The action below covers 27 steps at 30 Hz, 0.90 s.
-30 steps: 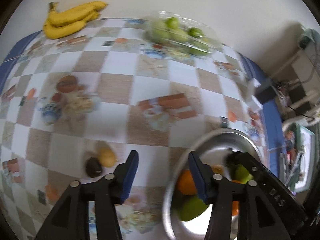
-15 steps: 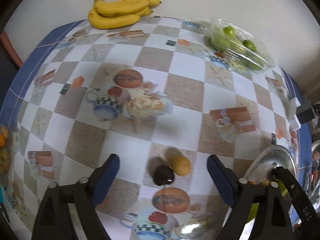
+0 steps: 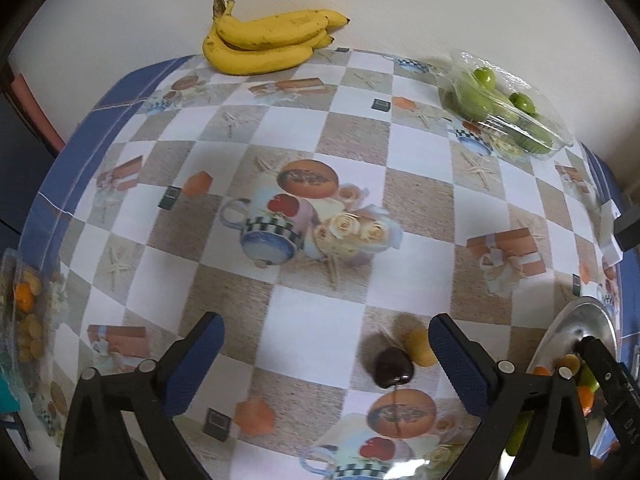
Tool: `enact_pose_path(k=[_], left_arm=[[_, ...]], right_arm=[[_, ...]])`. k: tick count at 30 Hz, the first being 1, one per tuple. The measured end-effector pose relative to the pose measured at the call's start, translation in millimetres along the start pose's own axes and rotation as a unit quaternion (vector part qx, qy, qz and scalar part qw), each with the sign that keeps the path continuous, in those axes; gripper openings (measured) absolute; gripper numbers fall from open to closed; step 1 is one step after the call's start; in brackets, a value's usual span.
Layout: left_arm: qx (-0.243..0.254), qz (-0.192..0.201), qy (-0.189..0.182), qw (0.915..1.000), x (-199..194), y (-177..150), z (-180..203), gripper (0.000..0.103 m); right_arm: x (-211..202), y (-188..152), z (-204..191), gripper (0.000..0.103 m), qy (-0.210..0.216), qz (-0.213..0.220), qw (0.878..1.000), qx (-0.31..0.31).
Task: Organize fruits
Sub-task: 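Move left gripper to the black plum on the table while right gripper reaches the small yellow fruit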
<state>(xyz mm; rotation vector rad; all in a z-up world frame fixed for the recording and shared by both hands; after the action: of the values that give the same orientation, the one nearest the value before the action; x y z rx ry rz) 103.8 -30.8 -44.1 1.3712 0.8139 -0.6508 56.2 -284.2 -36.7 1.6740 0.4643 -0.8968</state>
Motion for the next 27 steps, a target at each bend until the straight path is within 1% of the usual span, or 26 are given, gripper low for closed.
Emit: enact_pose_path(k=[7, 12, 18, 21, 27], left_arm=[[0.010, 0.014, 0.002, 0.9998, -3.5, 5.4, -12.4, 0.103], [0.020, 0.022, -0.002, 0.9996, -5.5, 8.9, -19.7, 0.103], [0.009, 0.023, -0.016, 0.9996, -7.0, 11.4, -31.9, 0.103], [-0.006, 0.027, -0.020, 0.9994, -8.3, 13.4, -42.8, 0.103], [-0.043, 0.031, -0.005, 0.9986, -7.6, 16.0, -75.4, 0.103]], right_arm=[[-1.4, -3.1, -9.5, 0.103, 0.000, 0.002, 1.000, -0.005], [-6.3, -1.8, -20.8, 0.103, 0.018, 0.009, 1.000, -0.004], [-13.8, -0.2, -48.9, 0.103, 0.061, 0.023, 0.998, -0.012], [-16.8, -0.1, -65.7, 0.103, 0.077, 0.029, 0.996, -0.018], [-14.8, -6.9, -99.3, 0.103, 0.109, 0.020, 0.993, -0.029]])
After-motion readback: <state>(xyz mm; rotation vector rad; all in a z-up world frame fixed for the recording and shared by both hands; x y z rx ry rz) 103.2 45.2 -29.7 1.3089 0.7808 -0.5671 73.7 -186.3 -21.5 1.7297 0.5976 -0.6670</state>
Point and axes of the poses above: each gripper's, at about its wrist camera, not at the fingertips, and x roughly the way its jaws point, z to its right, y to its top, the point moved 1 cm from there along x, roughly the way its jaws point, and after that the axes turned 13 degrees about z, right-handed, at the moved point
